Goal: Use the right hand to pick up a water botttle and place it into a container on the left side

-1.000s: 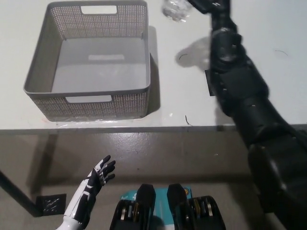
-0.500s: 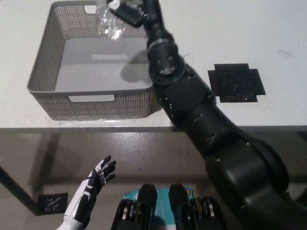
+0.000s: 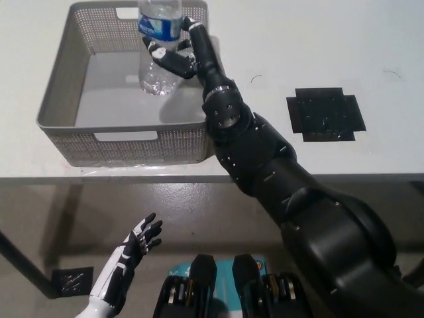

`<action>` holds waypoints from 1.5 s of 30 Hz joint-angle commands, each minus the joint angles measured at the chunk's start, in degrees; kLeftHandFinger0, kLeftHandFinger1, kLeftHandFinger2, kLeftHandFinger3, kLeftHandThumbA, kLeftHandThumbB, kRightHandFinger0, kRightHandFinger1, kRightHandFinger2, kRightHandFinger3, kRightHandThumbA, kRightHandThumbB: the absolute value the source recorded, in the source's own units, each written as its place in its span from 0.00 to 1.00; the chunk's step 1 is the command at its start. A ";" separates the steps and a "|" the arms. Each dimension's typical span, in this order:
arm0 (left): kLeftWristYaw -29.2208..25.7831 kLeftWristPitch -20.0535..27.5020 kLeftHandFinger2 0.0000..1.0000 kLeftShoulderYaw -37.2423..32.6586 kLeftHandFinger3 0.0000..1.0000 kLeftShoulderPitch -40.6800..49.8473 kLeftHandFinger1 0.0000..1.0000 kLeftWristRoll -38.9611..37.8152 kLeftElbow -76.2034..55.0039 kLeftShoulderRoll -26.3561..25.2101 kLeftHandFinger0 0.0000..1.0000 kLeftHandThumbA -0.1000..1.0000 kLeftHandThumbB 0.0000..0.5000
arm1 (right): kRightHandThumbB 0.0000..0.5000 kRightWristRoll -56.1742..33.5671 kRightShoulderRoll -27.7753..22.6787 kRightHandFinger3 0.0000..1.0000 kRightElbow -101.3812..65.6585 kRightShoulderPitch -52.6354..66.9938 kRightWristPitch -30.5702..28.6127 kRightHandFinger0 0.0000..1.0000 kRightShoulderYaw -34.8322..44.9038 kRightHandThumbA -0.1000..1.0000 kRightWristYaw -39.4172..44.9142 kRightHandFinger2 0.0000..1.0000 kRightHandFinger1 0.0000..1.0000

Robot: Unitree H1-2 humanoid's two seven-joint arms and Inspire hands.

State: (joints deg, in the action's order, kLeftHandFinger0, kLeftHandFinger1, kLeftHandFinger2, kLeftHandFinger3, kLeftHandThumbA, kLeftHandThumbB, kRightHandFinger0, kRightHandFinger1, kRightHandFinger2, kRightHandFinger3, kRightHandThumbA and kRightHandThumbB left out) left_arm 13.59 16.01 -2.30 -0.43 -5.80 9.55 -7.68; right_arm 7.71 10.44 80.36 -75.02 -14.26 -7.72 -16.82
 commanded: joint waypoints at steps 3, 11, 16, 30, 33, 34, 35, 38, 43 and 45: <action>1.30 1.44 1.00 -0.35 1.00 -0.74 1.00 -0.44 -1.07 -0.88 1.00 1.00 0.52 | 0.89 0.90 -2.57 1.00 -0.74 -3.31 2.42 1.00 -1.94 0.92 12.48 1.00 1.00; 1.35 1.72 1.00 -0.31 1.00 -0.59 1.00 -0.08 -1.15 -0.91 1.00 1.00 0.51 | 0.96 1.75 -3.43 1.00 -2.05 -2.85 2.58 1.00 -3.55 1.00 13.38 1.00 1.00; 1.45 1.59 1.00 -0.27 1.00 -0.84 1.00 -0.29 -0.86 -0.80 1.00 1.00 0.52 | 1.00 1.30 -4.14 1.00 -3.31 -3.12 1.58 1.00 -2.91 1.00 13.70 1.00 1.00; 1.65 0.81 1.00 0.00 1.00 -0.89 1.00 -0.14 -1.29 -1.66 1.00 1.00 0.51 | 0.93 -3.66 -17.16 1.00 -62.56 17.77 12.40 1.00 3.99 1.00 20.08 1.00 1.00; 1.52 0.50 1.00 0.09 1.00 -0.61 1.00 -0.18 -1.33 -1.61 1.00 1.00 0.50 | 0.80 -8.78 -18.60 1.00 -76.64 27.43 10.82 1.00 7.29 1.00 19.99 1.00 1.00; 1.52 0.61 1.00 0.11 1.00 -0.71 1.00 -0.14 -1.18 -1.64 1.00 1.00 0.50 | 0.80 -9.41 -18.77 1.00 -78.17 28.58 10.64 1.00 7.62 1.00 20.01 1.00 1.00; 1.68 0.34 1.00 0.18 1.00 -0.58 1.00 -0.46 -1.46 -1.77 1.00 1.00 0.49 | 0.85 -10.44 -19.46 1.00 -83.81 33.19 11.20 1.00 8.20 1.00 20.00 1.00 1.00; 1.49 0.44 1.00 0.42 1.00 -0.89 1.00 -0.50 -1.13 -1.76 1.00 1.00 0.51 | 0.78 -13.34 -20.82 1.00 -90.75 41.45 7.54 1.00 8.27 1.00 20.73 1.00 1.00; 1.54 0.55 1.00 0.31 1.00 -0.67 1.00 -0.66 -0.79 -1.46 1.00 1.00 0.46 | 0.76 -10.50 -19.30 1.00 -92.24 53.50 -0.79 1.00 6.54 1.00 18.66 1.00 1.00; 1.52 0.74 1.00 0.23 1.00 -0.50 1.00 -0.61 -0.41 -1.32 1.00 1.00 0.47 | 0.81 -9.77 -18.01 1.00 -90.92 58.32 -2.14 1.00 6.06 1.00 17.64 1.00 1.00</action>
State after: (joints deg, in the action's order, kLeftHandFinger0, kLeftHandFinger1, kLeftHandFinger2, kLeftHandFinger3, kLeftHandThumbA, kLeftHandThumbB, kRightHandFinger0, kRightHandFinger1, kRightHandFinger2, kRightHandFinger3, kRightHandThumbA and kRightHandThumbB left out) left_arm 14.32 15.90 -2.28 -0.46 -5.76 10.04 -7.72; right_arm 6.62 -4.54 23.37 -34.25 -8.16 -5.19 -1.35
